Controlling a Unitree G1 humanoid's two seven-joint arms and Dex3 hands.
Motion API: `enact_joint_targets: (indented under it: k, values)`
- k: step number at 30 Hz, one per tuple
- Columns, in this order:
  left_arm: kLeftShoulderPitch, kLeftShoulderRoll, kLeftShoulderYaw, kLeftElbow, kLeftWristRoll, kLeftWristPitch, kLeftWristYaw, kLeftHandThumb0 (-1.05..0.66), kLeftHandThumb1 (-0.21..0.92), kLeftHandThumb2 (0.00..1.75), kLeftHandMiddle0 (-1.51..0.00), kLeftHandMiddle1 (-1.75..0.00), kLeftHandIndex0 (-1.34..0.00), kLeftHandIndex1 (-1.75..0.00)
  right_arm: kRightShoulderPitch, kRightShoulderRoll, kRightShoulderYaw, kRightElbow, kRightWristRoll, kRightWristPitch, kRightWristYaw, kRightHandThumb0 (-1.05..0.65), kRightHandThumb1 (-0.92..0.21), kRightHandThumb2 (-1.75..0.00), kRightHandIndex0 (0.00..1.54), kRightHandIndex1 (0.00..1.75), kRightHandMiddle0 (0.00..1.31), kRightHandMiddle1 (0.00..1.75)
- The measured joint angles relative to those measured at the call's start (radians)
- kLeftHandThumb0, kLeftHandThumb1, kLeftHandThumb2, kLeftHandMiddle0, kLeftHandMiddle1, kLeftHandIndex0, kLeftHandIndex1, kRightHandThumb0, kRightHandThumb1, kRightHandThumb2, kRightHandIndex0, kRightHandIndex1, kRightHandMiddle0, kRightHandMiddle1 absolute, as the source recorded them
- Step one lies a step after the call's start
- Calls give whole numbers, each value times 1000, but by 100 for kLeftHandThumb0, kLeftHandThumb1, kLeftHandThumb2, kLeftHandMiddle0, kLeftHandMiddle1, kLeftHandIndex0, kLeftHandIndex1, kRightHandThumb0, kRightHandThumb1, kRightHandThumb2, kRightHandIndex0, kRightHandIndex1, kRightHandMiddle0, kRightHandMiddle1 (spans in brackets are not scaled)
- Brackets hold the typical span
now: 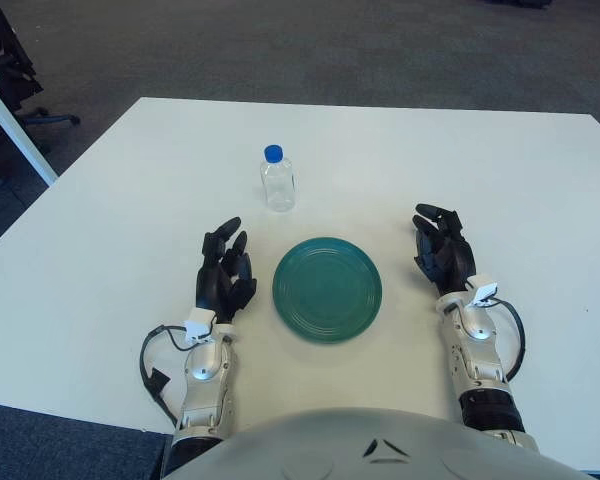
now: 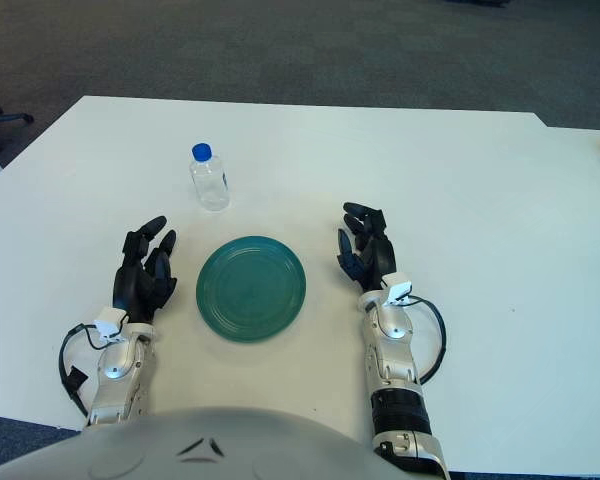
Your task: Put the bottle into the plate.
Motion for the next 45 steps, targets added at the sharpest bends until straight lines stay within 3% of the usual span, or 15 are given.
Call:
enact_joint_targets:
  k: [9,16,26,37,45]
  values:
    - [-1,0,-2,9,4,-4,7,-68,92,58,-53,-3,-11,-79,-1,0,-1,0,0,1,1,-45,-85,-52,46,68,10,115]
    - [-45,1,1,53,39,-22,46,-70,92,43,-45,0,-2,-76,-6,-1,-6,8,0,1,0,-42,-84,-55,48,71,7,117]
    - [-135,1,-1,110,144,1,161,-84,92,33,-35,0,0,-53,-32,-3,-15,40,0,-5,0,-44,-84,-58,47,69,6,120]
    - [-213,6,-11,158,173,73,190,-98,92,21,-5,0,0,-5,-44,-8,-16,72,-6,-38,1,-47,-85,-60,45,62,8,130]
    - [-262,46,-36,185,216,115,180,-102,92,29,-1,0,0,0,-49,-12,-16,88,-6,-55,1,-48,-82,-65,45,62,10,129]
